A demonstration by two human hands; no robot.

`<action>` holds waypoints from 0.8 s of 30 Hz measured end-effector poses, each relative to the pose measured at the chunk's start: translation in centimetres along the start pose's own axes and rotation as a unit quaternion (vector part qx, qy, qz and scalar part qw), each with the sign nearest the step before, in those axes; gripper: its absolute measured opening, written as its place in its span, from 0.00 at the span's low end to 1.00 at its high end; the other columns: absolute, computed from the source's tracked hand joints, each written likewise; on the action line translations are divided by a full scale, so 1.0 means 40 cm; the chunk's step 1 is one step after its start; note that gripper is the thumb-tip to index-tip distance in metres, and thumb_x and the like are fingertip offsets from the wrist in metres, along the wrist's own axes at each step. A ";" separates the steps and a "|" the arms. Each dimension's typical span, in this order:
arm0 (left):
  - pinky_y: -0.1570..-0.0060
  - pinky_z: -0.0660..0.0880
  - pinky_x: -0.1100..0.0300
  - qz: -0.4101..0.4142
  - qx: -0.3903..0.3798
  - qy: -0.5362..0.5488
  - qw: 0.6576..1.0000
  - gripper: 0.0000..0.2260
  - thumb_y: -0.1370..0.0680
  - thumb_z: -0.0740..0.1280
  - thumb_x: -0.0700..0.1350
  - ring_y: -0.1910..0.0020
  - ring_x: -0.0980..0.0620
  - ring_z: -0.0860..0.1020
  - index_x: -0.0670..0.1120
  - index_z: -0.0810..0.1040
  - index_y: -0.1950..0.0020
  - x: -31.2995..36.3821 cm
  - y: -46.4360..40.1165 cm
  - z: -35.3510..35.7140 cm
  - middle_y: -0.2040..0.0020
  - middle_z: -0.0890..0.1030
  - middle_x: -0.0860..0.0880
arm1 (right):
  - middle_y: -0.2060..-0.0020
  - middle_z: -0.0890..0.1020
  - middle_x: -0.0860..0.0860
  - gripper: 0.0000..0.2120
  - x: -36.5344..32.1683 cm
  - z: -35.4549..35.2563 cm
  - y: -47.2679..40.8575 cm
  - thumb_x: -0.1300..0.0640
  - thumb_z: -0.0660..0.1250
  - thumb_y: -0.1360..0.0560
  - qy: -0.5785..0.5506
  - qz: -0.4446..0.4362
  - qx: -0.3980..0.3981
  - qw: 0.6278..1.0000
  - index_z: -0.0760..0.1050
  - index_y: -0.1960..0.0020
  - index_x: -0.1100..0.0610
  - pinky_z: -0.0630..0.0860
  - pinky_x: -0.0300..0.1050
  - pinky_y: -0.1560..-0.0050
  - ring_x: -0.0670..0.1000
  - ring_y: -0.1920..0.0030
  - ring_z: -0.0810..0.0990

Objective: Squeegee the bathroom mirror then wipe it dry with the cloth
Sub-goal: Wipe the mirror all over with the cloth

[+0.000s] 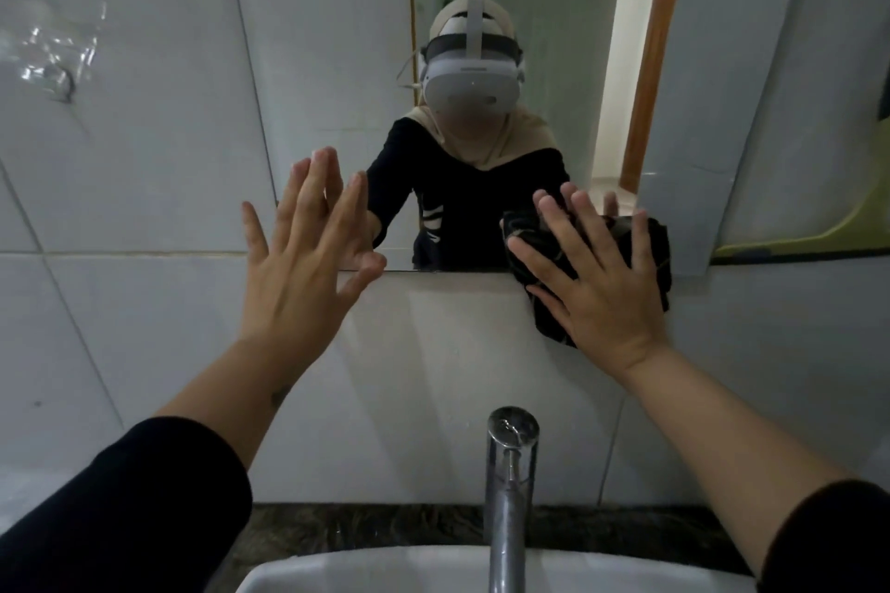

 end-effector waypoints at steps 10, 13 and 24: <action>0.30 0.47 0.33 -0.081 -0.071 0.016 0.994 0.34 0.24 0.57 0.61 0.23 0.48 0.40 0.52 0.48 0.22 -0.161 0.134 -0.006 0.21 0.41 0.49 | 0.27 0.67 0.53 0.24 -0.288 -0.024 -0.189 0.60 0.58 0.19 -0.076 -0.132 0.074 0.986 0.63 0.27 0.43 0.56 0.63 0.28 0.58 0.26 0.62; 0.29 0.45 0.34 -0.119 -0.080 0.036 0.989 0.32 0.23 0.54 0.61 0.23 0.49 0.40 0.51 0.52 0.22 -0.224 0.159 -0.038 0.21 0.40 0.50 | 0.28 0.68 0.53 0.24 -0.359 -0.032 -0.240 0.62 0.57 0.20 -0.109 -0.157 0.060 0.980 0.65 0.28 0.44 0.58 0.63 0.29 0.58 0.27 0.63; 0.32 0.57 0.64 -0.230 -0.071 0.307 0.921 0.21 0.18 0.56 0.48 0.28 0.61 0.60 0.57 0.59 0.25 -0.364 0.143 -0.216 0.25 0.61 0.57 | 0.29 0.70 0.49 0.24 -0.542 -0.197 -0.500 0.57 0.60 0.23 -0.460 -0.120 0.003 0.880 0.65 0.27 0.47 0.69 0.57 0.38 0.56 0.33 0.70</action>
Point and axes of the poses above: each hand's wrist, its own y-axis away from the middle knuckle, its own z-axis out of the palm, x = y × z, the point moved 7 cm from there along -y, towards the middle knuckle
